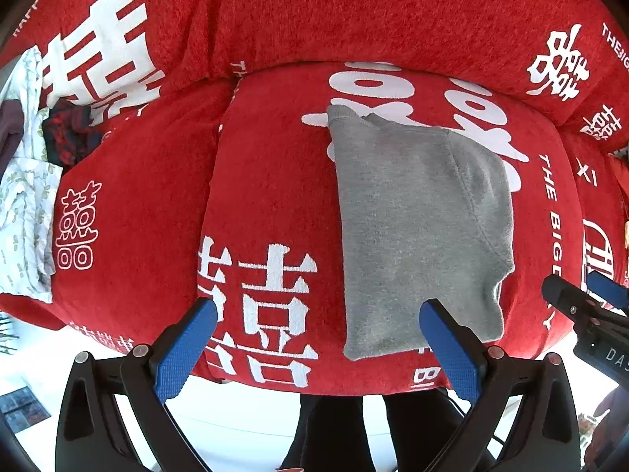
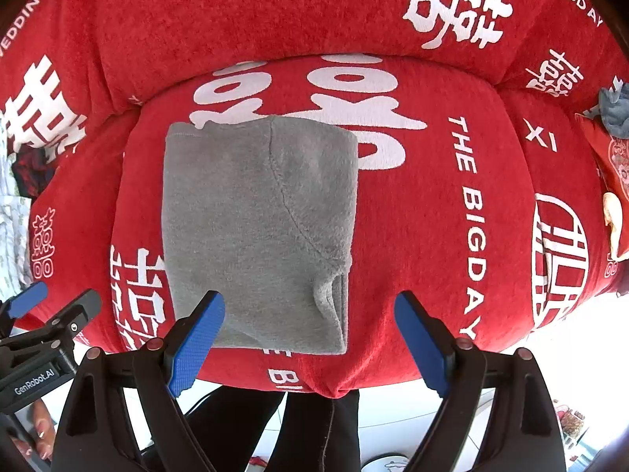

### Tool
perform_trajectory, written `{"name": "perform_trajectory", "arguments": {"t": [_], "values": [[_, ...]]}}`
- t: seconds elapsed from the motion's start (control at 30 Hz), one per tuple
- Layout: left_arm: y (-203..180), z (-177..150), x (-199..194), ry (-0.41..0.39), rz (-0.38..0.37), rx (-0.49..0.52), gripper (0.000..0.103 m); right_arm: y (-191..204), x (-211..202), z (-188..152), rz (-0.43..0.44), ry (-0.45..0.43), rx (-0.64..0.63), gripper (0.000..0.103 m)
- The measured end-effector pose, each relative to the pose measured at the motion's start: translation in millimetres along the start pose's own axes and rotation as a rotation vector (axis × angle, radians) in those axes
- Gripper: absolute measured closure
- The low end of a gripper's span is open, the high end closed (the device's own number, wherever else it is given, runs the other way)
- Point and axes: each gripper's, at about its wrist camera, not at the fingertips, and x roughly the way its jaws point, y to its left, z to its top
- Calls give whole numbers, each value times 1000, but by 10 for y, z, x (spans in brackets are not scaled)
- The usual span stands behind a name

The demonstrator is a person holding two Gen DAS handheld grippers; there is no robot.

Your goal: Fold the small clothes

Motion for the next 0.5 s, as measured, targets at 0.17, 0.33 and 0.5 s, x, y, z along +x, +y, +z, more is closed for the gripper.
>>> {"name": "perform_trajectory", "arguments": {"t": [0.17,0.33,0.5], "values": [[-2,15,-8,-2,7,9,0,14,-19,20,-8,-6,-10,13],[-11,27,-15,-1,8,14,0,13,-21,24,-10,-6,-8,13],[-13,29,-15,-2,12,13,0,5,-15,30,-9,-7,-10,13]]}}
